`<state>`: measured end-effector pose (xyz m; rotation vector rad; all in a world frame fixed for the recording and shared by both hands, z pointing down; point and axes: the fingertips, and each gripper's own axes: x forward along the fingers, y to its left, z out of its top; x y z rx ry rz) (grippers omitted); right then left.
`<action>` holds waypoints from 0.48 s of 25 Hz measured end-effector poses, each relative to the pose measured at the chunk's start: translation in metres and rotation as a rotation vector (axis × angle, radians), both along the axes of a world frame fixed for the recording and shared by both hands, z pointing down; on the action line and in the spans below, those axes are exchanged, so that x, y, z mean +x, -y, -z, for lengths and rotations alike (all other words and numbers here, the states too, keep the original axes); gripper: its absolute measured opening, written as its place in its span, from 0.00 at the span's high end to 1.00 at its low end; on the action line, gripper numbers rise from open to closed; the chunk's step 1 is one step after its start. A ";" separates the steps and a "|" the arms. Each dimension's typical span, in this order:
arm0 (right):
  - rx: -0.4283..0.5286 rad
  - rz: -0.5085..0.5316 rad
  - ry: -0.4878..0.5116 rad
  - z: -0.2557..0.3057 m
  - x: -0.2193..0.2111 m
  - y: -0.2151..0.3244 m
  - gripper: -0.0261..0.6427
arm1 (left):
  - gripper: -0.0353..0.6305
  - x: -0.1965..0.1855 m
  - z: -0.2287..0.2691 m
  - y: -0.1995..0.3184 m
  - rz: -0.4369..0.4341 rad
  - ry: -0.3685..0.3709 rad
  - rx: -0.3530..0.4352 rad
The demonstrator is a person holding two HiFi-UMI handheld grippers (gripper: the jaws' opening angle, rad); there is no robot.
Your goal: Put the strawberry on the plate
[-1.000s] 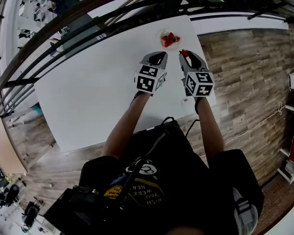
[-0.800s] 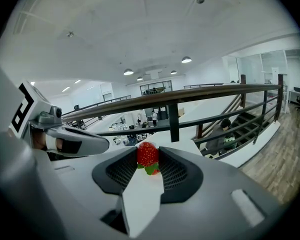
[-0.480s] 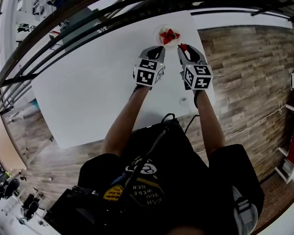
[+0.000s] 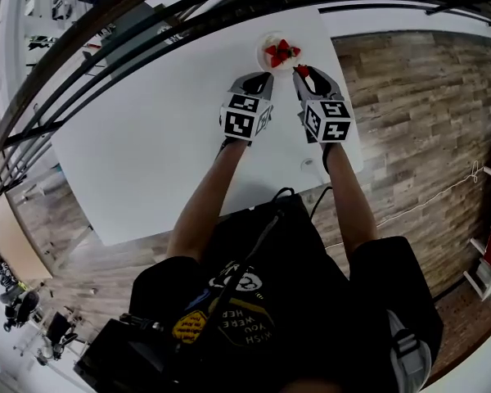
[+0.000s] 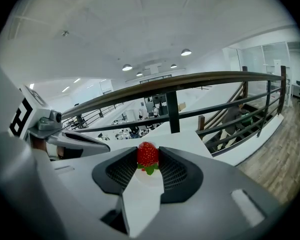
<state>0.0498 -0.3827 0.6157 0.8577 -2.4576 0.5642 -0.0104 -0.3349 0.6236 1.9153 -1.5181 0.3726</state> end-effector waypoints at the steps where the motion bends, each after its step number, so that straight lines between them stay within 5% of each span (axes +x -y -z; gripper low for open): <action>1: -0.003 0.001 -0.002 -0.003 -0.001 0.000 0.76 | 0.94 -0.001 -0.002 0.001 0.007 -0.008 -0.004; 12: -0.029 0.005 -0.030 -0.030 -0.009 0.011 0.76 | 0.94 -0.006 -0.029 0.016 0.016 -0.040 -0.037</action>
